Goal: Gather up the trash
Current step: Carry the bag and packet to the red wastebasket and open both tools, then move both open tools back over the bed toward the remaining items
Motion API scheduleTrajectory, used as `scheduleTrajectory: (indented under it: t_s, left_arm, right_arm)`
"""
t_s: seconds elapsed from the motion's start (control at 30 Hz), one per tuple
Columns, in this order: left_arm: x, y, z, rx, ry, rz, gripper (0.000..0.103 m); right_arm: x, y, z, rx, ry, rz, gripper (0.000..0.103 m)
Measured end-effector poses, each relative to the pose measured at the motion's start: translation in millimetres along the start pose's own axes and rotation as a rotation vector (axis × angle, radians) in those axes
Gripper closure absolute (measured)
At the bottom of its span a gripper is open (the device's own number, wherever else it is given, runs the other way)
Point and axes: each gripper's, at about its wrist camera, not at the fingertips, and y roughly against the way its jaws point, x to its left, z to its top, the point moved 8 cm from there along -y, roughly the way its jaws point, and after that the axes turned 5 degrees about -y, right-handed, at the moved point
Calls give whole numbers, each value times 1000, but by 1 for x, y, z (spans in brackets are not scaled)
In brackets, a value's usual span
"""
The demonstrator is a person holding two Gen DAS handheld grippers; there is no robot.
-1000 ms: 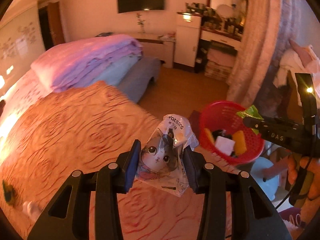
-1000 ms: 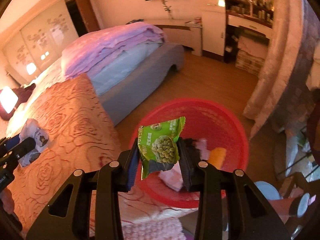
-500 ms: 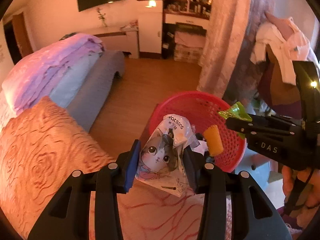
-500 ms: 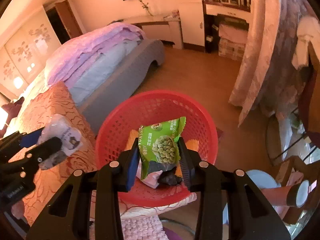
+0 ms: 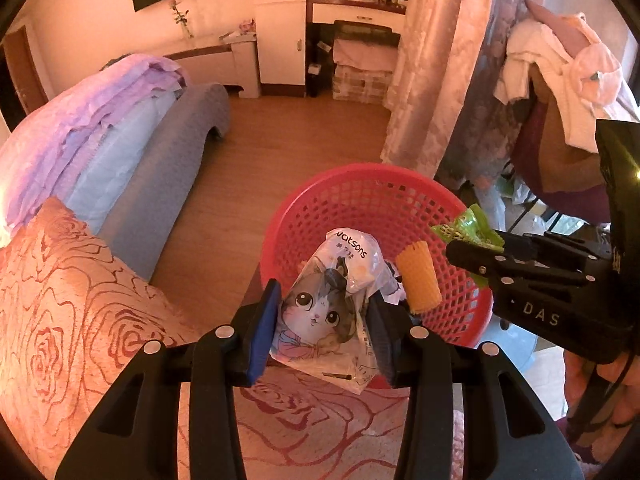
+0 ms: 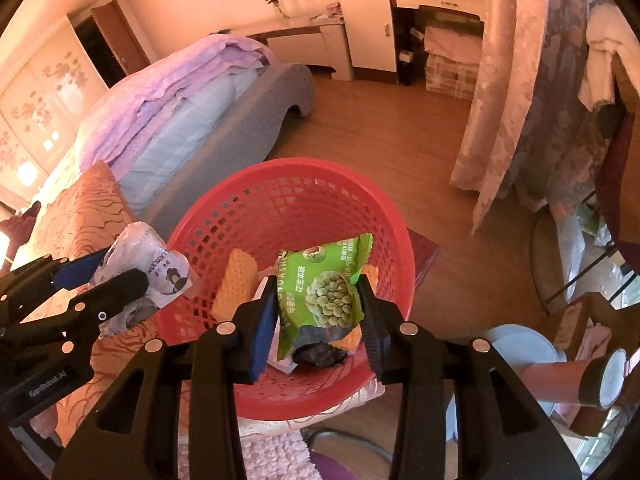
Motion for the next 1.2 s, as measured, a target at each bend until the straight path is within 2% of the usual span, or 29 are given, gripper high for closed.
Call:
scheduleTrajectory:
  t_s: [0.3, 0.4, 0.8, 1.03, 1.2]
  left_arm:
    - [4, 4, 2, -13, 17, 19, 36]
    - [5, 7, 4, -22, 21, 27, 35]
    - [17, 18, 3, -34, 39, 74, 31]
    - [33, 30, -3, -40, 75, 101, 28]
    - [50, 49, -12, -60, 109, 148, 26]
  right_arm:
    - [0, -1, 1, 4, -15, 9, 50]
    - [0, 0, 2, -2, -20, 7, 46]
    - [3, 10, 3, -27, -12, -3, 46]
    - [10, 15, 5, -36, 6, -7, 46]
    - [24, 19, 5, -46, 35, 1, 46]
